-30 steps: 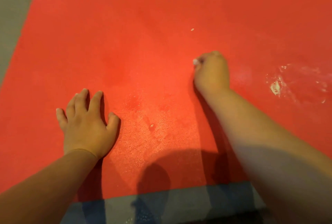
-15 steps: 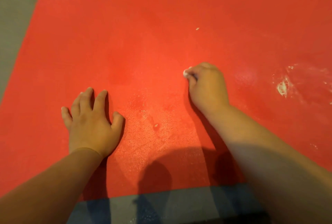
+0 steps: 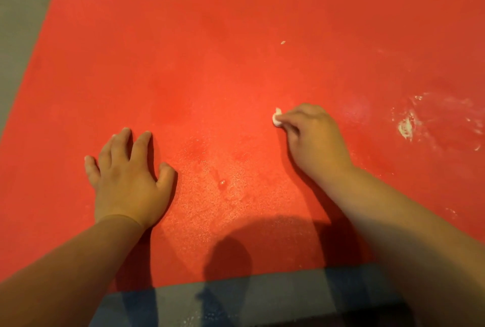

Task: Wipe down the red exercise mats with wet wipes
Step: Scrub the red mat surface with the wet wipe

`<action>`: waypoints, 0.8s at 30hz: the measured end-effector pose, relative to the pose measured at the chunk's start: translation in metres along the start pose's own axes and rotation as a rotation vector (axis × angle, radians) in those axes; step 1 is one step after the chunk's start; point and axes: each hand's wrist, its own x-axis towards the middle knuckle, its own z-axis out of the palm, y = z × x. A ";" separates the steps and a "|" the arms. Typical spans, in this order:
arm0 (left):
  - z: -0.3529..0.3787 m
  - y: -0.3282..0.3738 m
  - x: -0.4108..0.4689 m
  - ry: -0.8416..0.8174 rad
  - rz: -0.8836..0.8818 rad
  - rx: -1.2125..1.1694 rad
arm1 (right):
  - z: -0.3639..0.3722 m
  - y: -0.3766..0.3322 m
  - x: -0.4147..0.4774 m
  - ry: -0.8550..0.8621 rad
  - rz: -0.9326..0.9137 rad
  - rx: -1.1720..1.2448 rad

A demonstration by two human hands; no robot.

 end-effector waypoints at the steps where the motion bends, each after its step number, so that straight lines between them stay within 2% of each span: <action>1: 0.000 0.000 0.000 -0.002 0.002 0.003 | -0.008 0.009 0.000 -0.009 -0.008 -0.018; 4: 0.001 -0.001 0.001 -0.005 0.003 0.012 | -0.012 0.037 0.032 0.071 0.170 -0.126; 6: 0.000 0.000 0.002 -0.008 0.004 0.009 | -0.002 0.028 0.049 0.117 0.278 -0.100; 8: 0.000 0.001 0.001 -0.001 0.005 0.006 | 0.014 -0.003 0.042 0.091 0.219 -0.047; 10: 0.001 0.000 0.001 0.002 0.004 0.004 | 0.023 -0.026 0.013 0.038 0.049 0.016; 13: 0.001 0.000 0.001 0.006 0.007 -0.001 | 0.001 -0.004 -0.008 -0.008 -0.027 -0.017; 15: 0.000 0.000 0.000 0.008 0.008 0.001 | -0.017 0.028 0.008 0.058 0.110 -0.125; 18: 0.000 0.001 0.002 0.005 0.008 -0.004 | -0.016 0.048 0.046 0.121 0.363 -0.135; 21: 0.000 0.000 0.001 0.003 0.003 0.000 | 0.012 -0.005 0.045 0.034 0.273 -0.064; 24: 0.000 -0.001 0.001 0.006 0.007 -0.002 | 0.020 -0.045 -0.007 -0.058 -0.003 0.052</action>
